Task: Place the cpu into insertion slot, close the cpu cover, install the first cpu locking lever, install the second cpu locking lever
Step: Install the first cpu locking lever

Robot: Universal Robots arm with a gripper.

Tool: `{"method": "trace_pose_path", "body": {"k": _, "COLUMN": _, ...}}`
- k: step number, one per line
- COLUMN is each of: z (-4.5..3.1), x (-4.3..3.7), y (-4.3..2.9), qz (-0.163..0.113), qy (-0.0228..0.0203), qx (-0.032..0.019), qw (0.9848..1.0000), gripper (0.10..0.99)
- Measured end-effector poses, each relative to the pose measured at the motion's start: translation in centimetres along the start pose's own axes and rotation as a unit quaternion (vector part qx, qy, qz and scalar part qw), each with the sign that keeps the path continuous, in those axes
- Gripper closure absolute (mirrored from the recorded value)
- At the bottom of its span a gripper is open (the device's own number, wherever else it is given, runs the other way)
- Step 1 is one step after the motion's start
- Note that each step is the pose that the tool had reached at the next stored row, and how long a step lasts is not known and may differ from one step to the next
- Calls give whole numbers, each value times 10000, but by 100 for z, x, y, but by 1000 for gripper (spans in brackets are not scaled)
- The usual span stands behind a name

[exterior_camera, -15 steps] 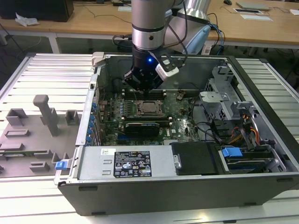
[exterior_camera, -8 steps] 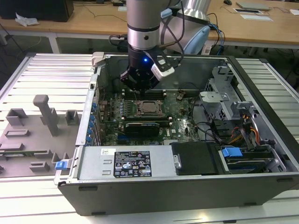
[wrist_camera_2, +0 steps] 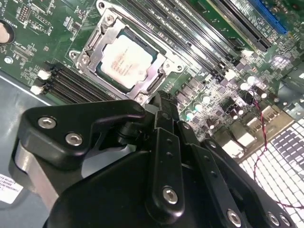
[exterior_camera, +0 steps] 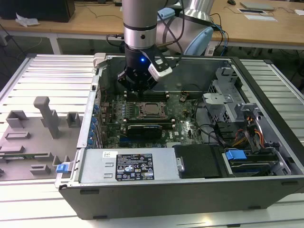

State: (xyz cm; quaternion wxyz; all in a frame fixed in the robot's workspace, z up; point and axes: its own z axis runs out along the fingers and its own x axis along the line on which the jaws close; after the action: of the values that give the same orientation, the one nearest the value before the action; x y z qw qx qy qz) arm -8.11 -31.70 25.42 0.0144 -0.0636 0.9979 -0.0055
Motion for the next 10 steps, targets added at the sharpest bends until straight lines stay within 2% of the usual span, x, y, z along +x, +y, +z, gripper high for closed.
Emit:
{"method": "trace_pose_path", "body": {"k": 5, "z": -62, "x": 0, "y": 0, "qz": 1, "qy": -9, "qx": 0, "qw": 10000, "gripper": 980}}
{"method": "trace_pose_path", "body": {"k": 10, "z": -66, "x": 147, "y": 18, "qz": 0, "qy": -32, "qx": 1, "qw": 10000, "gripper": 980}}
